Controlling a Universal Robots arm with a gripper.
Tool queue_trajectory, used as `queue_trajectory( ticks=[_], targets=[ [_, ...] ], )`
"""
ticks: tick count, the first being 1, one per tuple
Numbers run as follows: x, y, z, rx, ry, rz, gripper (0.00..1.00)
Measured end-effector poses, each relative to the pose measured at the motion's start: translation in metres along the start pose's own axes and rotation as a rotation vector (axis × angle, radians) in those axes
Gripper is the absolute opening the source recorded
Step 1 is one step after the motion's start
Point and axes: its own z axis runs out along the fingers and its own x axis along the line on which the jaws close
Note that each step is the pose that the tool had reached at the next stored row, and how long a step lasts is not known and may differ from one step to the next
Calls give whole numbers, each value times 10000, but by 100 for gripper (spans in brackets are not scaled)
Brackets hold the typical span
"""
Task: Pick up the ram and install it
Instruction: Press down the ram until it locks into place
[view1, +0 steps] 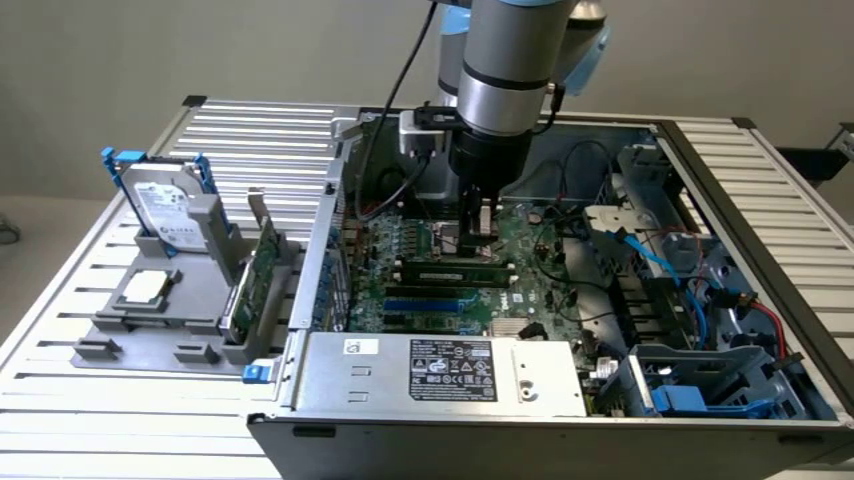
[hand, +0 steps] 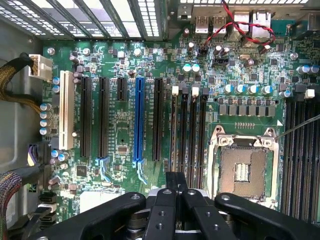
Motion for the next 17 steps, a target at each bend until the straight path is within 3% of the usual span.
queue_trajectory(
  ticks=[5,12,17],
  targets=[
    [-5,40,87,25,2,1,11],
    [-13,35,189,95,54,6,11],
    [-15,50,212,124,62,9,11]
  ],
)
